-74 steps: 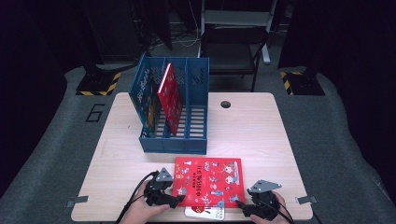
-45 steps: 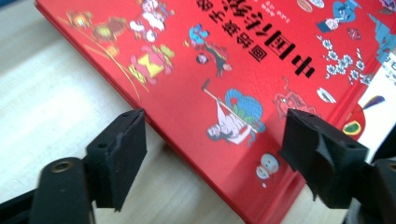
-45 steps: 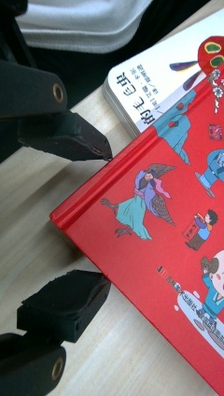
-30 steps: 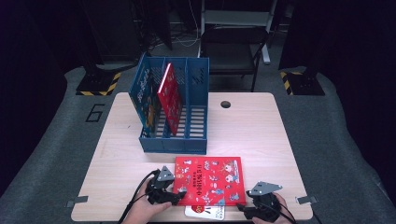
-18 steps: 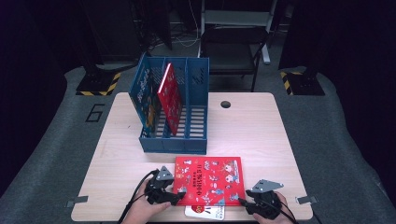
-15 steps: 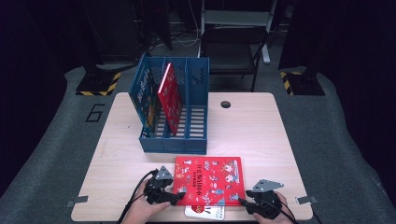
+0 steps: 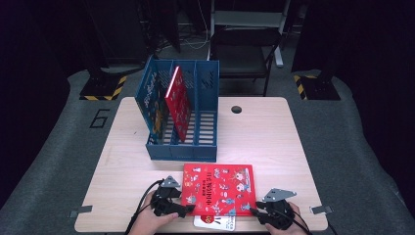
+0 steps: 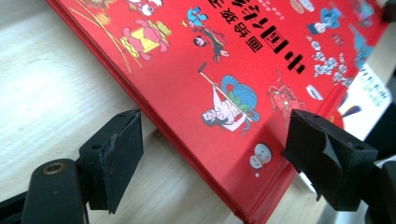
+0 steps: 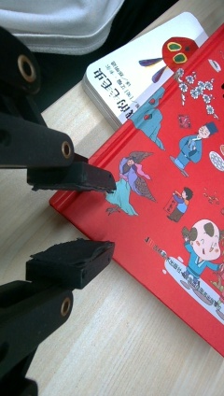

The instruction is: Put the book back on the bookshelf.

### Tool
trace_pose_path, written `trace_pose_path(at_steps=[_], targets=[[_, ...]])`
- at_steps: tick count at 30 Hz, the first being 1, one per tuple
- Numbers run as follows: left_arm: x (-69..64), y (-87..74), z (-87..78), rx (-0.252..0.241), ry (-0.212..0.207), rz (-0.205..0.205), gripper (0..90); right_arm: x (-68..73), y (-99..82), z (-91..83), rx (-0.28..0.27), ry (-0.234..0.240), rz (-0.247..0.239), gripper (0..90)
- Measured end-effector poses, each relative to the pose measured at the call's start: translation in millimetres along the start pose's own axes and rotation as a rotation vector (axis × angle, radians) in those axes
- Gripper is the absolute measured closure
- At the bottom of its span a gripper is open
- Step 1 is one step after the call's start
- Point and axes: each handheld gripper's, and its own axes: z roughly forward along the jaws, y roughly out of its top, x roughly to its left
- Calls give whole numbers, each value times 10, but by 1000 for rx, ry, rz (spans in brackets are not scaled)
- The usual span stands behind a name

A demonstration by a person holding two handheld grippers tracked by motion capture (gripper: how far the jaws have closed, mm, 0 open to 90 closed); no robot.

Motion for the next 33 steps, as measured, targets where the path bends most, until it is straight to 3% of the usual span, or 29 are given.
trace_pose_path(at_steps=[3,12,16,21,28,29,33], targets=[[-5,-1,5,-9,-17,-20,183,-12,-2,10,6,7,-2,638],[-20,17,65,11,-54,-24,164,-25,-2,20,5,10,-4,638],[-31,22,53,-15,-53,-29,187,-43,-10,21,18,27,11,632],[-6,13,70,5,-13,-23,197,-105,-23,7,-5,45,45,505],[8,7,60,0,-12,-23,265,-71,-18,14,-1,65,37,377],[2,5,60,0,-10,-28,264,-69,-18,14,15,79,29,345],[-1,3,57,2,-11,-28,264,-9,-21,28,76,63,-8,341]])
